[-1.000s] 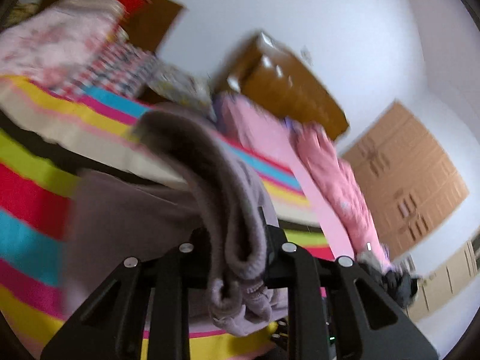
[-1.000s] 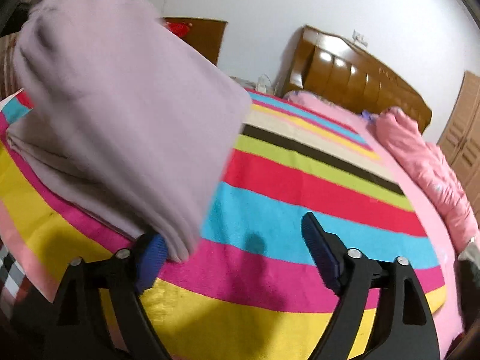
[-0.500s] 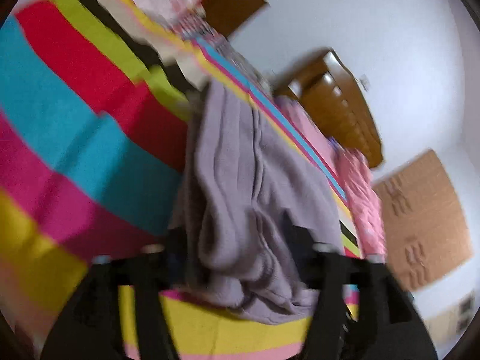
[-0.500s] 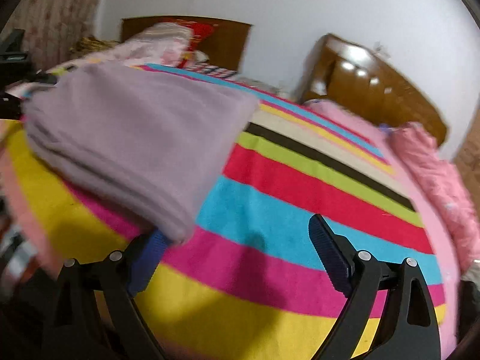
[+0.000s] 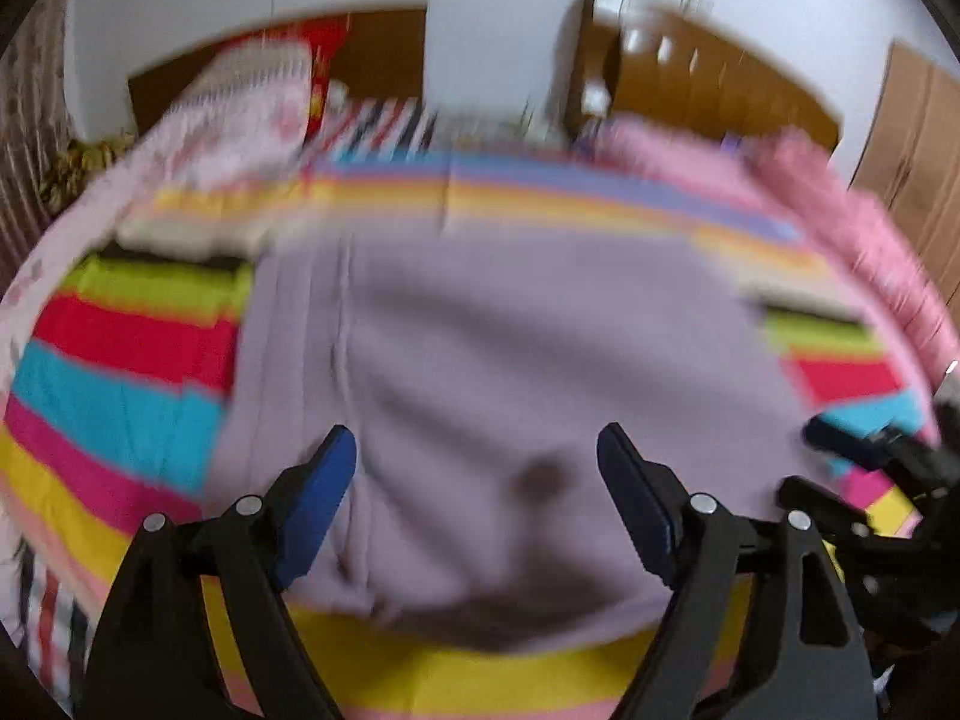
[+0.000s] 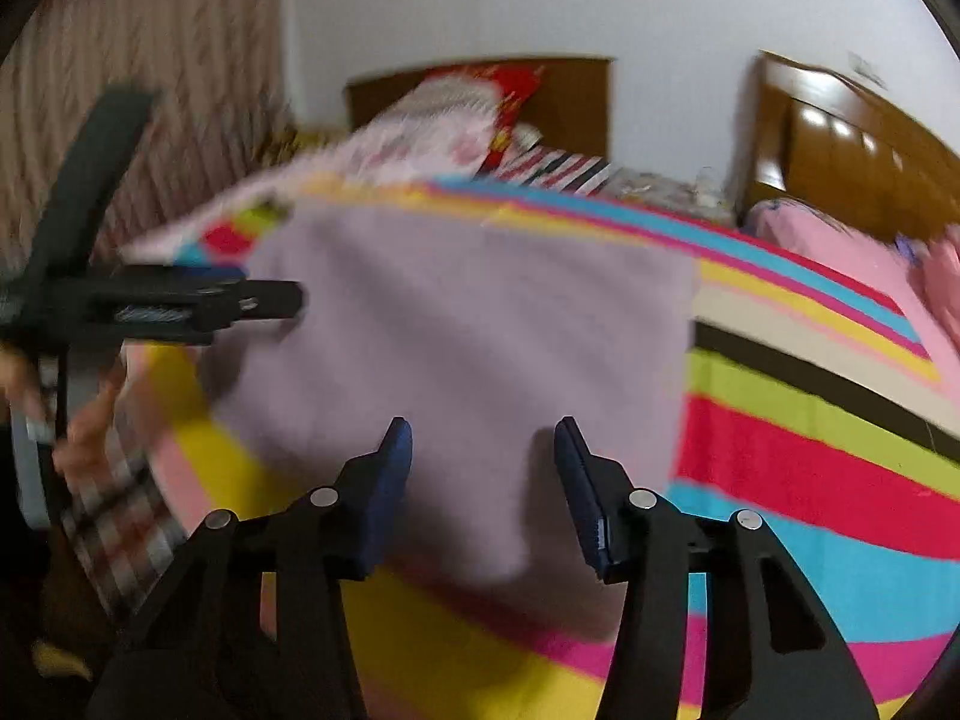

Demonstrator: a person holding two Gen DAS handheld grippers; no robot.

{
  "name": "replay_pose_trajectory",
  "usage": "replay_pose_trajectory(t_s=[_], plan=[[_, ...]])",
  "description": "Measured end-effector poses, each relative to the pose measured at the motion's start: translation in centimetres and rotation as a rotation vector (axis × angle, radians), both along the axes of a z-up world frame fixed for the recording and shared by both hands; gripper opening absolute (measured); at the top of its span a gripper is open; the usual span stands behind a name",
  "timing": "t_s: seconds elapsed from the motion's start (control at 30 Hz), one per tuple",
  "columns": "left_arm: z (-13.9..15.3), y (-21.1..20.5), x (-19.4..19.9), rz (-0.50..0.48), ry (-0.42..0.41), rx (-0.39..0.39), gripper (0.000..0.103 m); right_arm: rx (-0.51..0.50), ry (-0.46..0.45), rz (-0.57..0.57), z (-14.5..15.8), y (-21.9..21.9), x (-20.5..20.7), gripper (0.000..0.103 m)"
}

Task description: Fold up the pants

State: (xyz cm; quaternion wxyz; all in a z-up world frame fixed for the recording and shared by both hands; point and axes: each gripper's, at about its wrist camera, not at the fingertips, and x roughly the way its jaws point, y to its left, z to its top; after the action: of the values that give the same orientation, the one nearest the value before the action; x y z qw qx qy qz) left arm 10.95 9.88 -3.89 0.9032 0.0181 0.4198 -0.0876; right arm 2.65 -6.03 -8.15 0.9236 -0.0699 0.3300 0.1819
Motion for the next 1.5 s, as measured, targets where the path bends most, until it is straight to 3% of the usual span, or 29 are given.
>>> replay_pose_trajectory(t_s=[0.1, 0.4, 0.57, 0.63, 0.7, 0.73, 0.77, 0.87, 0.97, 1.07, 1.13, 1.2, 1.27, 1.33, 1.5], plan=[[-1.1, 0.2, -2.4, -0.051, -0.041, 0.082, 0.079, -0.038, -0.030, 0.021, -1.6, 0.3, -1.3, 0.051], [-1.8, 0.6, -1.5, -0.040, -0.035, 0.078, 0.079, -0.008, 0.026, 0.034, -0.9, -1.0, -0.3, 0.051], [-1.5, 0.6, -0.8, -0.043, -0.036, 0.058, 0.079, 0.121, -0.017, 0.041, 1.9, -0.1, 0.3, 0.051], [-1.6, 0.5, -0.9, -0.044, -0.044, 0.071, 0.079, 0.110, -0.027, 0.041, 1.9, 0.9, 1.0, 0.051], [-1.6, 0.5, -1.0, -0.057, -0.045, 0.077, 0.079, 0.069, 0.022, 0.051, 0.5, 2.1, 1.9, 0.051], [-1.6, 0.7, -1.0, -0.063, -0.040, 0.071, 0.079, 0.040, 0.051, 0.057, -0.7, 2.7, 2.1, 0.054], [-1.5, 0.9, -1.0, -0.070, -0.033, 0.062, 0.079, 0.011, -0.009, 0.063, -1.3, 3.0, 1.3, 0.054], [0.2, 2.4, -0.2, -0.062, 0.012, -0.050, 0.079, -0.014, -0.036, 0.078, -1.5, 3.1, 0.7, 0.056], [2.9, 3.2, 0.7, 0.004, -0.042, -0.100, 0.079, 0.014, -0.021, 0.089, -1.5, 2.7, 0.9, 0.057], [3.6, 1.9, 2.3, 0.047, -0.077, 0.021, 0.081, 0.005, -0.029, 0.083, -1.6, 2.9, 0.7, 0.058], [1.7, 1.2, 3.1, 0.080, -0.034, 0.132, 0.082, 0.014, -0.023, 0.091, -1.6, 2.7, 0.7, 0.059], [-1.1, 1.3, 3.1, 0.098, 0.019, 0.186, 0.084, 0.032, -0.005, 0.107, -1.4, 2.3, 0.9, 0.060], [-2.1, 2.4, 1.8, 0.124, -0.029, 0.146, 0.089, 0.036, 0.022, 0.132, -1.1, 2.0, 1.0, 0.065], [-2.3, 3.5, 1.6, 0.136, -0.020, 0.084, 0.091, 0.046, 0.059, 0.174, -0.6, 2.0, 1.3, 0.079], [-4.0, 6.8, 2.7, 0.152, 0.057, -0.143, 0.102, 0.075, -0.006, 0.220, 2.8, 0.6, 2.4, 0.079]])
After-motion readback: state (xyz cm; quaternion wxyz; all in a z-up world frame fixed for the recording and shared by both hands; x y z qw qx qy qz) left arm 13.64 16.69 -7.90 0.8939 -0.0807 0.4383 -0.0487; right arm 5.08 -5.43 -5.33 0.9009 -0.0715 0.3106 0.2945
